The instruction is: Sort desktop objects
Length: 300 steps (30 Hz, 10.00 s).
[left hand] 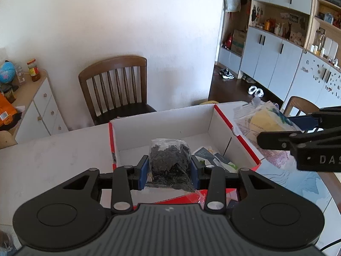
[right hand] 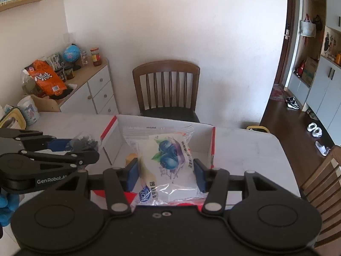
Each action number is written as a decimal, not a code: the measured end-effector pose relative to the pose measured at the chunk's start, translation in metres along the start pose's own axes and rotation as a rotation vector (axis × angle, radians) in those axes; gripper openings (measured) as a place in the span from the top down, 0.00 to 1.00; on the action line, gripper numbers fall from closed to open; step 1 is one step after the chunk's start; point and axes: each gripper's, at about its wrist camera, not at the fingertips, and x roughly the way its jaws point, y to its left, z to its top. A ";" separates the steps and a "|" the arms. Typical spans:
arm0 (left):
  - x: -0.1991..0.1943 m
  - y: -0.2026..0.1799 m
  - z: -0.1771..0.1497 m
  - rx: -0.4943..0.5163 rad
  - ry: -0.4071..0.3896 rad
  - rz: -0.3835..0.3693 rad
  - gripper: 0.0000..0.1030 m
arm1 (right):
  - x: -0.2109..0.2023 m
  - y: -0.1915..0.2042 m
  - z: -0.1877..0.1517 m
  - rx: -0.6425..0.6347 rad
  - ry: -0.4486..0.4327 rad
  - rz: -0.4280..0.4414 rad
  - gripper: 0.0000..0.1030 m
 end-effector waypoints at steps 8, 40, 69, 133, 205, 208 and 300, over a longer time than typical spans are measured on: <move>0.033 0.003 0.010 0.008 0.060 -0.002 0.63 | 0.032 -0.010 0.008 0.002 0.028 -0.012 0.50; 0.152 0.010 0.002 0.059 0.328 0.033 0.63 | 0.150 -0.024 0.020 -0.012 0.155 -0.023 0.49; 0.200 0.007 -0.020 0.091 0.468 0.039 0.63 | 0.219 -0.006 0.017 -0.017 0.273 -0.007 0.49; 0.073 -0.001 -0.010 -0.006 0.272 0.009 0.48 | 0.117 0.008 0.039 -0.023 0.235 0.039 0.39; -0.074 -0.043 -0.158 0.146 0.013 -0.120 0.00 | -0.079 0.007 -0.182 0.041 0.048 -0.023 0.12; -0.077 -0.049 -0.174 0.183 0.002 -0.125 0.00 | -0.080 0.010 -0.197 0.053 0.067 -0.027 0.12; -0.053 -0.094 -0.290 0.330 0.061 -0.195 0.54 | -0.045 0.008 -0.277 0.192 0.247 -0.154 0.36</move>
